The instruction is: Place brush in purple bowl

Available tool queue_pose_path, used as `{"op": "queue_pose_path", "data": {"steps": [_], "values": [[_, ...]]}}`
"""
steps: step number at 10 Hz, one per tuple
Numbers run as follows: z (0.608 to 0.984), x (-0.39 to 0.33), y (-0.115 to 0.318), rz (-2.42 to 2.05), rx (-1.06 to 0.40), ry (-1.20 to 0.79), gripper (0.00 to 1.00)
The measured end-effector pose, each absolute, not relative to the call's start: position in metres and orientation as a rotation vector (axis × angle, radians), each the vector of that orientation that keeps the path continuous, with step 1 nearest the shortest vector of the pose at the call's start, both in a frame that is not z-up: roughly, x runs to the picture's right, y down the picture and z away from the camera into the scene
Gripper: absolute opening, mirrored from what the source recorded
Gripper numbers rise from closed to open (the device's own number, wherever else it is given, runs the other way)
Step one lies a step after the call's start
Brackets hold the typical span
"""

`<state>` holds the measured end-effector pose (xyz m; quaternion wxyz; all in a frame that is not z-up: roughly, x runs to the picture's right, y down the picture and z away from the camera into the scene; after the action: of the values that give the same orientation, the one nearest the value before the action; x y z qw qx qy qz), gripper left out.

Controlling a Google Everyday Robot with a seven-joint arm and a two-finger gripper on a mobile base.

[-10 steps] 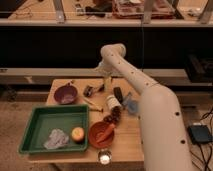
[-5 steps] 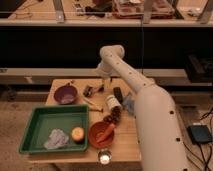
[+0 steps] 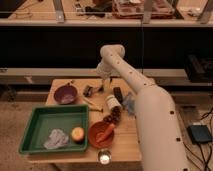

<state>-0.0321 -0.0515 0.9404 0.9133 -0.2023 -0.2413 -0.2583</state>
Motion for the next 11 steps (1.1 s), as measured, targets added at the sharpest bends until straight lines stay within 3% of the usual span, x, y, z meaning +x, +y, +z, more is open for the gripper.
{"op": "queue_pose_path", "data": {"steps": [8, 9, 11], "values": [[0.993, -0.060, -0.018, -0.539, -0.469, -0.488, 0.80], [0.996, -0.060, -0.018, -0.528, -0.474, -0.490, 0.77], [1.004, -0.057, -0.012, -0.519, -0.483, -0.499, 0.61]]}}
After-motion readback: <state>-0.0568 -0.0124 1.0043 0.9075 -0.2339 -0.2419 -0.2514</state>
